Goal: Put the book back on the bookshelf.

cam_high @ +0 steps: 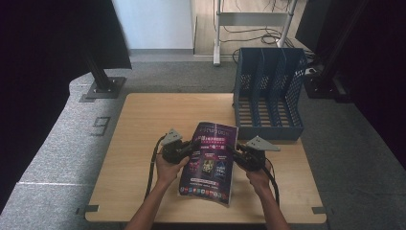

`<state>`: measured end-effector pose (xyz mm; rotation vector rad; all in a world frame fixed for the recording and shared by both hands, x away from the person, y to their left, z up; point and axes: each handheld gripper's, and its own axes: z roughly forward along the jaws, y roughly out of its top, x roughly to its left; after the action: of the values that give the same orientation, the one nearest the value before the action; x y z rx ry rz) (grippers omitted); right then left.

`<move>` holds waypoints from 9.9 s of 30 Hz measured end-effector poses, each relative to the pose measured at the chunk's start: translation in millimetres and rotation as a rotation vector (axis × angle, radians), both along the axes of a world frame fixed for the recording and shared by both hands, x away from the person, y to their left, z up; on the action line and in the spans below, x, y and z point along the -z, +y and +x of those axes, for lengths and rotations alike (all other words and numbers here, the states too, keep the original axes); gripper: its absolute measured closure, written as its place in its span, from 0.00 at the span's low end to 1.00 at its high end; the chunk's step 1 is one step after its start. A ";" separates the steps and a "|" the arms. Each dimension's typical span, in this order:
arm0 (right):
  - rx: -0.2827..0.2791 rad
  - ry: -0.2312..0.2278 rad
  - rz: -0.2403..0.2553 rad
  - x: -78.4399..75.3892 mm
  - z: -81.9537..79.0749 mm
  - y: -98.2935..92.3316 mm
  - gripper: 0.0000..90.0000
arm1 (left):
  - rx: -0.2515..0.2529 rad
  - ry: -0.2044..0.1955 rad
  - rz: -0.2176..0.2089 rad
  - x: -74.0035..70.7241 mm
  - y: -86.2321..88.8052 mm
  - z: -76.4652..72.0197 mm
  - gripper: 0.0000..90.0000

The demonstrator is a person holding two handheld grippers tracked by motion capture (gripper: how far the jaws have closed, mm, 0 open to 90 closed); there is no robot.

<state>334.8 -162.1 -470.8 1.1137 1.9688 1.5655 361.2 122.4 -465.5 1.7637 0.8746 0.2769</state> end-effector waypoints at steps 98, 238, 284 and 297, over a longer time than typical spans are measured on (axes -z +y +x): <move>0.010 -0.201 0.006 -23.8 -12.9 1.2 0.85 | 0.001 -0.104 -0.036 -27.7 0.1 -3.6 0.95; -0.097 -0.343 -0.026 -24.7 -43.1 -10.2 0.87 | 0.047 -0.120 0.013 -49.9 -19.9 25.0 0.19; -0.133 -0.310 -0.133 -30.5 -20.5 16.0 0.78 | 0.117 -0.134 -0.050 -56.7 -17.2 24.7 0.20; -0.101 -0.260 -0.091 -33.5 -11.2 14.8 0.89 | 0.098 -0.124 -0.028 -55.9 -16.9 24.3 0.20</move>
<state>323.6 -147.2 -437.3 0.7438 1.9230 1.5656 385.6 105.5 -409.6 1.7378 0.6978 0.3048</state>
